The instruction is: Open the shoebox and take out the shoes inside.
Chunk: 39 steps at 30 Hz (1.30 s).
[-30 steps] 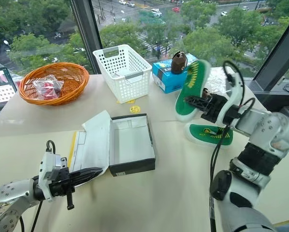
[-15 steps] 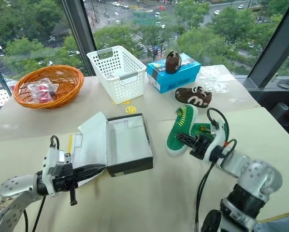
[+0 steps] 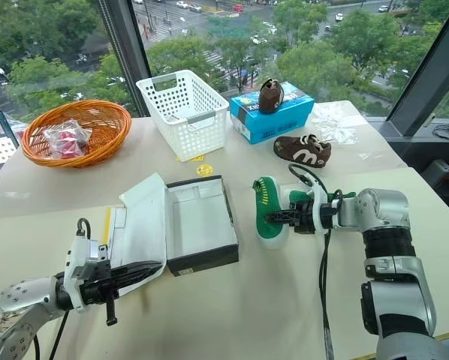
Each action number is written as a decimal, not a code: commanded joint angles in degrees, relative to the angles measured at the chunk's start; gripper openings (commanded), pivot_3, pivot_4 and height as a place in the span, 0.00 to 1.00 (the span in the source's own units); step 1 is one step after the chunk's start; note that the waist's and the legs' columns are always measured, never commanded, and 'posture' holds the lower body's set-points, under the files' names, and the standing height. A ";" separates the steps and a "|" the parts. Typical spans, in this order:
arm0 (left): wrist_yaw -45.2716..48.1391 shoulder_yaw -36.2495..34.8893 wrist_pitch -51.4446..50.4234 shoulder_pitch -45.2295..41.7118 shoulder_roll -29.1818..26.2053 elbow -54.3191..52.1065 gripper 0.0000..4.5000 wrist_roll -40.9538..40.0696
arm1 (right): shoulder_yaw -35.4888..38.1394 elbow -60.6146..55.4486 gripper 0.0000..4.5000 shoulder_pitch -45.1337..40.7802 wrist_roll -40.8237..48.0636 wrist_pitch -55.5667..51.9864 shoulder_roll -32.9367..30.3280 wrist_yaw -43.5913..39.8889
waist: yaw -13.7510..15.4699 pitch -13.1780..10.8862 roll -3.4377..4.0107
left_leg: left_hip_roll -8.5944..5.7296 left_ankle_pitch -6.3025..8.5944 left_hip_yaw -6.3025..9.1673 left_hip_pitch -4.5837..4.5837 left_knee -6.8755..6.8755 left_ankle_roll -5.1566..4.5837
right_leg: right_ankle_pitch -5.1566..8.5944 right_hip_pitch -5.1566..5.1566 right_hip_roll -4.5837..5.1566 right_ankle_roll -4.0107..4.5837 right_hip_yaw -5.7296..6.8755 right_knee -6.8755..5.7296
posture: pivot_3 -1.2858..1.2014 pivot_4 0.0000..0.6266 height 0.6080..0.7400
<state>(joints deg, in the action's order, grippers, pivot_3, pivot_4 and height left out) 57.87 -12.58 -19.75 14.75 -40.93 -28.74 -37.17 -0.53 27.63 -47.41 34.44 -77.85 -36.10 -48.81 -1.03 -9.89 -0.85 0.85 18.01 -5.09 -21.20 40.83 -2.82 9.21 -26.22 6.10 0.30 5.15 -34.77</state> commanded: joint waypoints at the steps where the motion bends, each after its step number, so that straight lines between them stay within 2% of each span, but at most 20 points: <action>1: 0.14 -0.69 1.42 0.97 0.23 -0.92 0.00 0.39 | -3.67 4.06 0.31 -1.94 -3.37 4.26 -1.33 -3.51 | 0.05 0.02 -0.04 | 0.00 0.00 -0.01 0.01 0.00 0.00 | 0.00 0.00 0.00 -0.01 0.00 0.00 | 0.52 0.24 0.93; 3: 0.10 -0.83 1.69 1.40 0.29 -0.98 0.00 0.43 | -3.24 5.76 0.31 -2.68 -3.58 4.16 -1.45 -4.30 | 0.06 0.03 -0.04 | 0.02 0.00 -0.03 0.02 0.01 0.00 | 0.02 0.00 0.01 -0.05 -0.02 -0.01 | 0.52 0.24 0.93; 6: 0.59 -0.94 2.54 1.73 0.30 -0.14 0.00 0.59 | -2.88 6.23 0.47 -2.55 -3.95 3.45 -2.63 -4.77 | 0.23 0.03 -0.04 | 0.04 -0.02 -0.02 0.03 0.02 0.03 | 0.05 0.00 0.01 -0.09 0.00 -0.07 | 0.52 0.24 0.93; 13: 2.17 -0.40 4.08 0.82 0.19 2.36 0.00 1.20 | -3.13 1.36 0.99 -0.40 -5.86 5.27 -6.66 -5.25 | 0.69 0.03 -0.04 | 0.01 -0.02 0.01 -0.01 0.06 0.03 | 0.04 0.00 0.08 -0.09 0.06 -0.07 | 0.52 0.24 0.93; 18: 2.36 0.06 4.05 -0.59 0.09 3.02 0.00 1.43 | -2.13 -7.01 0.99 2.81 -5.62 6.14 -11.84 -6.11 | 1.51 0.02 -0.03 | 0.00 0.02 0.02 -0.10 0.11 -0.02 | 0.04 -0.03 0.14 -0.12 0.12 -0.02 | 0.52 0.24 0.93; 22: 1.37 -0.58 3.47 -2.09 -0.06 3.26 0.00 1.22 | 2.70 -15.84 0.99 7.26 -2.80 5.07 -17.11 -7.25 | 1.84 0.01 -0.03 | 0.00 0.02 0.07 -0.22 0.09 -0.03 | 0.00 -0.08 0.14 -0.07 0.19 0.04 | 0.52 0.24 0.93; 27: -1.10 -1.71 1.64 -5.20 0.05 4.47 0.00 0.41 | 9.03 -24.85 0.99 12.21 -0.94 3.99 -19.70 -4.39 | 1.64 0.01 -0.05 | 0.02 0.04 0.09 -0.26 0.09 -0.05 | 0.04 -0.06 0.13 -0.15 0.24 0.15 | 0.52 0.24 0.93; 29: -5.04 -3.49 -0.14 -7.04 0.63 5.41 0.00 0.13 | 14.78 -28.88 0.99 14.49 -0.90 1.69 -17.34 1.08 | 1.58 0.01 -0.07 | 0.04 0.04 0.08 -0.24 0.09 -0.05 | 0.12 -0.05 0.11 -0.32 0.21 0.17 | 0.52 0.24 0.93; 34: -14.69 -6.82 -4.14 -9.62 2.64 6.57 0.00 0.95 | 22.71 -41.04 0.99 21.78 -0.60 0.99 -10.77 9.62 | 1.69 0.01 -0.08 | 0.05 0.00 0.11 -0.21 0.08 0.02 | 0.10 -0.04 0.10 -0.32 0.20 0.09 | 0.52 0.24 0.93; 37: -28.20 -12.00 -5.57 -13.23 8.61 10.08 0.00 1.46 | 22.33 -55.82 0.99 33.55 -8.25 14.05 -2.81 19.84 | 1.92 0.02 -0.11 | 0.04 0.00 0.12 -0.21 0.08 0.02 | 0.10 -0.02 0.11 -0.34 0.19 0.08 | 0.52 0.24 0.93; 39: -34.67 -13.70 -6.13 -13.83 11.63 10.29 0.00 2.98 | 21.00 -62.77 0.99 39.80 -10.93 19.38 1.31 23.70 | 2.09 0.05 -0.13 | 0.00 -0.03 0.15 -0.21 0.03 0.08 | 0.09 0.00 0.17 -0.41 0.18 0.11 | 0.52 0.24 0.93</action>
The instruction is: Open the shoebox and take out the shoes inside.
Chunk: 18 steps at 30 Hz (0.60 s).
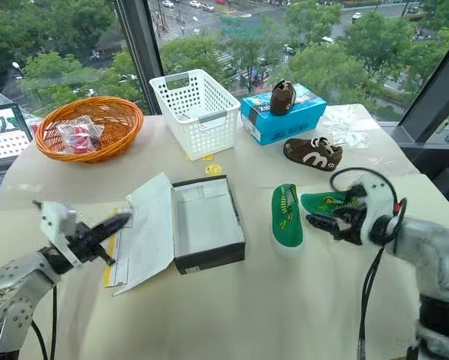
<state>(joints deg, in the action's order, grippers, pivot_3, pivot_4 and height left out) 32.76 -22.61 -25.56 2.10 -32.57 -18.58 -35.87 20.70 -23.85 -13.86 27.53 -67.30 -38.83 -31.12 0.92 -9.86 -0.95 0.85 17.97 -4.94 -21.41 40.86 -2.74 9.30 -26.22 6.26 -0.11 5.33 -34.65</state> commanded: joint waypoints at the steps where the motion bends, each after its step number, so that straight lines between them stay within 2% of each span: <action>1: -11.86 -4.00 -1.05 -1.19 4.07 0.00 0.00 2.42 | -0.93 -13.12 0.99 8.57 -5.10 10.65 5.35 7.22 | 0.13 0.04 -0.05 | 0.01 -0.01 0.00 0.03 0.00 0.04 | 0.01 0.01 -0.01 -0.01 0.00 -0.03 | 0.52 0.24 0.93; 2: -14.65 -4.66 -1.14 -0.89 5.26 0.23 0.00 3.72 | -0.65 -15.03 0.99 10.69 -5.58 12.11 8.77 9.64 | 0.04 0.03 -0.05 | 0.01 -0.16 0.01 0.02 0.00 0.31 | 0.01 0.02 -0.02 -0.01 0.00 -0.03 | 0.52 0.24 0.93; 5: -22.29 -9.09 2.06 -0.67 9.57 3.22 0.00 6.24 | -4.17 -18.67 0.99 19.49 -15.81 21.02 14.04 19.38 | -0.09 0.14 -0.19 | -0.02 -0.21 -0.06 0.05 0.02 0.41 | 0.00 0.03 0.02 -0.02 -0.05 -0.04 | 0.52 0.24 0.93; 8: -21.73 -9.02 3.95 -0.03 10.37 5.98 0.00 7.58 | -5.60 -17.69 0.99 23.10 -21.09 27.64 16.86 23.81 | -0.34 0.20 -0.32 | -0.02 -0.21 -0.14 0.10 0.03 0.42 | 0.00 0.01 0.01 -0.03 -0.10 -0.06 | 0.52 0.24 0.93; 11: -21.35 -8.17 5.79 0.68 10.72 8.55 0.00 9.26 | -6.98 -15.49 0.99 24.93 -23.79 32.22 18.90 25.68 | -0.26 0.24 -0.39 | -0.02 -0.02 -0.18 0.26 0.05 0.08 | 0.02 0.05 0.01 -0.03 -0.15 -0.18 | 0.52 0.24 0.93; 18: -21.27 -7.44 10.16 -0.01 11.91 14.43 0.00 11.82 | -7.71 -10.84 0.99 23.09 -26.52 36.47 19.42 26.09 | -0.45 0.26 -0.41 | 0.09 -0.13 -0.09 0.33 0.04 0.19 | 0.03 0.01 -0.14 0.07 -0.14 -0.35 | 0.52 0.24 0.93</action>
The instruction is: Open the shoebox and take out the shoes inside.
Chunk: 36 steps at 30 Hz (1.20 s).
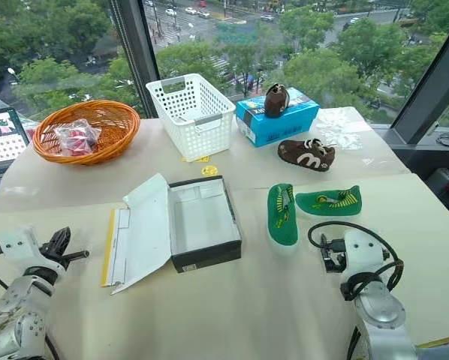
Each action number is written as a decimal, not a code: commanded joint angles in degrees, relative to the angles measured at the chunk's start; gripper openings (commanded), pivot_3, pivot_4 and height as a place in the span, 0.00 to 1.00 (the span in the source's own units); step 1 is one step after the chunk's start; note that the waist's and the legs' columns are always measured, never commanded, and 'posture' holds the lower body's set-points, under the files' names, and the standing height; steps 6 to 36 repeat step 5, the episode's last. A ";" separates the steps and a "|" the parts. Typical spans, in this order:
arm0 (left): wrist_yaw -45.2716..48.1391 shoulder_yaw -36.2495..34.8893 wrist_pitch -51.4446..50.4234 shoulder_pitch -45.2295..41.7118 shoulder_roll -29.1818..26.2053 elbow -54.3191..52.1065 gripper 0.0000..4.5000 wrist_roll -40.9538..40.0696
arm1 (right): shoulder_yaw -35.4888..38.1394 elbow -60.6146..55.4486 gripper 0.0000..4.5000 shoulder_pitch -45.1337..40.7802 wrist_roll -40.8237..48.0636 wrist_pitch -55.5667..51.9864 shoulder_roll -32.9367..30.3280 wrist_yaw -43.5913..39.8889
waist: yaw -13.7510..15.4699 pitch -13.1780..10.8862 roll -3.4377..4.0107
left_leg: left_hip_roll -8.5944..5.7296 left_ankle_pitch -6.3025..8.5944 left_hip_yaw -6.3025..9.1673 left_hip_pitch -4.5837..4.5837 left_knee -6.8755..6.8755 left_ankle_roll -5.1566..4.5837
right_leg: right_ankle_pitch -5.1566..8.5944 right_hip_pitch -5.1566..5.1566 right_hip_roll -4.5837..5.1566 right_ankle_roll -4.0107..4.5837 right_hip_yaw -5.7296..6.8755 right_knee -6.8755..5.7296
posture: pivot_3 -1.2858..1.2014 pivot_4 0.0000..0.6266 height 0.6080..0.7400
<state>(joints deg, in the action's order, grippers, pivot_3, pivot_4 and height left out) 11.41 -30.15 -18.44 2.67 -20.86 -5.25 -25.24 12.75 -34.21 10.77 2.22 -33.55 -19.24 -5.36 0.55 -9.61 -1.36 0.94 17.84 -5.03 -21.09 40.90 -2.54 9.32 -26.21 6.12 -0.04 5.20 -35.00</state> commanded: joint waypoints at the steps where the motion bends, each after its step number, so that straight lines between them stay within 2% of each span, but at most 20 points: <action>1: 0.11 0.20 3.47 -0.75 0.29 1.57 0.00 1.45 | -0.18 0.07 0.99 -1.81 -1.55 3.06 -0.15 0.34 | -0.08 0.00 -0.01 | 0.00 0.00 0.00 0.00 0.00 0.00 | -0.01 0.00 -0.01 0.01 -0.01 0.00 | 0.52 0.24 0.93; 36: 0.14 0.57 4.54 -1.32 0.59 2.33 0.00 1.78 | -1.81 1.69 0.99 -2.50 -3.07 4.48 -0.27 0.18 | 0.01 0.01 -0.02 | -0.02 0.05 0.00 -0.05 -0.01 -0.08 | 0.00 0.00 0.01 0.05 -0.01 0.06 | 0.52 0.24 0.93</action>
